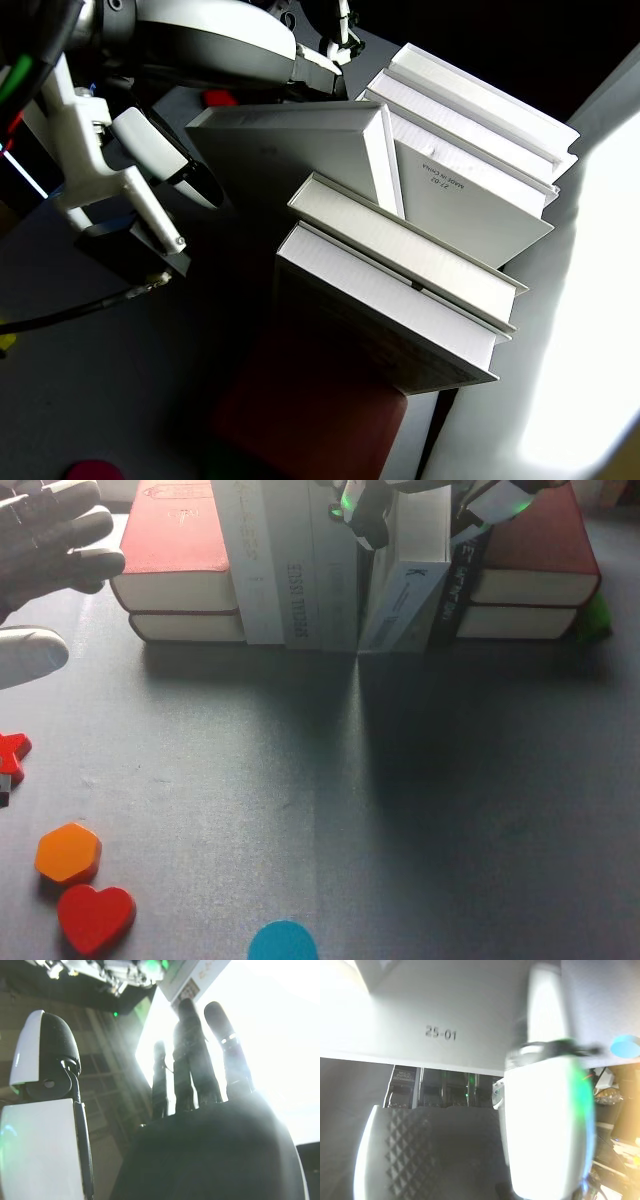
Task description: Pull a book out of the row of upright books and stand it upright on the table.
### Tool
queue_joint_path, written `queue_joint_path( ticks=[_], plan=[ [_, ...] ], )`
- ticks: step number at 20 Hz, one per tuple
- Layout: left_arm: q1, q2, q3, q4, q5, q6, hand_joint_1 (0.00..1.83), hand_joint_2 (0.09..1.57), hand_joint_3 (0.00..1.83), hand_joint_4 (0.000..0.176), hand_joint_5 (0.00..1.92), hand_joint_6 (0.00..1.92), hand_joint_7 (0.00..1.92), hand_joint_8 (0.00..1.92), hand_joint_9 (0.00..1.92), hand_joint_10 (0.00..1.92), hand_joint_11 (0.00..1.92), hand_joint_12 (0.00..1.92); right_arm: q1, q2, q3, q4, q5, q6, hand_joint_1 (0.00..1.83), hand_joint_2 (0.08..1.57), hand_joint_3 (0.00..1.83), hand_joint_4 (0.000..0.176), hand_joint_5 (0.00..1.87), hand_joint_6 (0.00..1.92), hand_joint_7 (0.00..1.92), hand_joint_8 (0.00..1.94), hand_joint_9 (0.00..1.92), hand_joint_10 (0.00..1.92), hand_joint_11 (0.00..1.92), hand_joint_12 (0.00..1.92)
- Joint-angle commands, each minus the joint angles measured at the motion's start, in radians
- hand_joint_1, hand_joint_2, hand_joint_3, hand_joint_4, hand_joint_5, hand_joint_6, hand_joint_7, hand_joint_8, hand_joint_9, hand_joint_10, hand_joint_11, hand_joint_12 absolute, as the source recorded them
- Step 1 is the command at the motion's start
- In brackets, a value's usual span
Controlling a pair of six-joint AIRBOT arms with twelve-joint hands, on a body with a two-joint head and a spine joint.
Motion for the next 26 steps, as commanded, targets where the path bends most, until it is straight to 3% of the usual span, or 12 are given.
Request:
queue_joint_path(
  ticks=[1, 2, 3, 4, 5, 8, 11, 13, 15, 16, 19, 26],
  plan=[
    [-0.005, -0.005, 0.001, -0.047, -0.118, -0.01, 1.04, 0.97, 0.0, 0.069, 0.33, 0.01, 0.36, 0.02, 0.53, 0.06, 0.02, 1.34, 0.005, -0.004, 0.006, 0.049, -0.057, -0.005, 1.2, 1.19, 0.0, 0.0, 0.91, 1.15, 0.67, 1.02, 0.73, 0.53, 0.24, 1.58],
    [-0.005, -0.006, 0.001, -0.047, -0.119, -0.01, 1.03, 0.97, 0.0, 0.072, 0.32, 0.01, 0.36, 0.02, 0.53, 0.06, 0.01, 1.33, 0.005, -0.006, 0.009, 0.06, -0.052, -0.005, 1.35, 1.12, 0.0, 0.0, 0.97, 0.99, 0.95, 0.9, 0.87, 1.13, 0.58, 1.54],
    [-0.005, -0.006, 0.001, -0.047, -0.119, -0.01, 1.03, 0.97, 0.0, 0.072, 0.32, 0.01, 0.36, 0.02, 0.53, 0.06, 0.01, 1.33, 0.005, -0.008, 0.011, 0.068, -0.048, -0.005, 1.35, 1.12, 0.0, 0.0, 0.97, 0.99, 0.95, 0.9, 0.87, 1.13, 0.58, 1.54],
    [-0.005, -0.006, 0.001, -0.047, -0.119, -0.01, 1.03, 0.97, 0.0, 0.06, 0.33, 0.01, 0.36, 0.01, 0.55, 0.06, 0.05, 1.31, 0.005, -0.009, 0.013, 0.071, -0.046, -0.005, 1.27, 1.16, 0.0, 0.0, 0.94, 0.82, 0.9, 1.35, 1.06, 1.58, 0.93, 1.84],
    [-0.005, -0.006, 0.0, -0.047, -0.12, -0.01, 1.02, 0.98, 0.0, 0.057, 0.33, 0.01, 0.35, 0.01, 0.55, 0.05, 0.05, 1.3, 0.005, -0.011, 0.014, 0.075, -0.044, -0.005, 1.36, 1.15, 0.0, 0.0, 1.0, 0.61, 0.91, 1.26, 0.89, 1.55, 0.83, 1.89],
    [-0.005, -0.006, 0.0, -0.047, -0.12, -0.01, 1.02, 0.98, 0.0, 0.07, 0.34, 0.01, 0.34, 0.0, 0.56, 0.05, 0.05, 1.27, 0.005, -0.013, 0.015, 0.078, -0.041, -0.005, 1.38, 1.1, 0.0, 0.0, 1.02, 0.79, 0.97, 1.01, 0.92, 1.31, 0.67, 1.64],
    [-0.003, -0.007, 0.0, -0.047, -0.12, -0.01, 1.02, 0.96, 0.0, 0.069, 0.35, 0.01, 0.33, 0.0, 0.56, 0.04, 0.04, 1.29, 0.004, -0.014, 0.015, 0.089, -0.038, -0.005, 1.36, 1.18, 0.0, 0.0, 0.92, 0.76, 0.85, 1.3, 0.73, 1.6, 0.57, 1.81],
    [-0.002, -0.007, -0.002, -0.047, -0.121, -0.01, 1.02, 0.96, 0.0, 0.078, 0.35, 0.01, 0.33, 0.0, 0.55, 0.04, 0.05, 1.29, 0.004, -0.013, 0.015, 0.099, -0.03, -0.005, 1.27, 1.19, 0.0, 0.0, 0.89, 0.83, 0.84, 1.49, 0.98, 1.77, 0.89, 1.9],
    [0.005, -0.01, -0.008, -0.047, -0.123, -0.01, 1.04, 0.96, 0.0, 0.08, 0.35, 0.01, 0.35, 0.01, 0.56, 0.04, 0.06, 1.3, 0.002, 0.006, -0.011, 0.137, 0.006, -0.005, 1.25, 1.18, 0.0, 0.0, 0.87, 0.87, 0.87, 1.47, 1.03, 1.63, 0.98, 1.84],
    [0.009, -0.009, -0.01, -0.049, -0.124, -0.01, 1.05, 0.96, 0.0, 0.076, 0.36, 0.01, 0.37, 0.02, 0.58, 0.04, 0.09, 1.32, 0.002, 0.018, -0.032, 0.138, 0.015, -0.005, 1.18, 1.15, 0.0, 0.0, 0.92, 1.02, 0.94, 1.71, 1.11, 1.86, 1.13, 1.91],
    [0.016, -0.009, -0.016, -0.051, -0.124, -0.01, 1.03, 0.96, 0.0, 0.077, 0.37, 0.01, 0.39, 0.01, 0.58, 0.03, 0.08, 1.32, 0.023, 0.065, -0.08, 0.169, 0.051, -0.005, 1.25, 1.16, 0.0, 0.0, 0.93, 0.77, 0.91, 1.4, 1.09, 1.49, 1.01, 1.8],
    [0.031, -0.004, -0.028, -0.062, -0.13, -0.01, 1.06, 0.93, 0.0, 0.063, 0.37, 0.0, 0.42, 0.01, 0.58, 0.02, 0.02, 1.39, 0.088, 0.235, -0.188, 0.358, 0.16, -0.007, 1.26, 1.15, 0.0, 0.0, 0.94, 0.75, 0.92, 1.39, 1.1, 1.46, 1.01, 1.79]
  ],
)
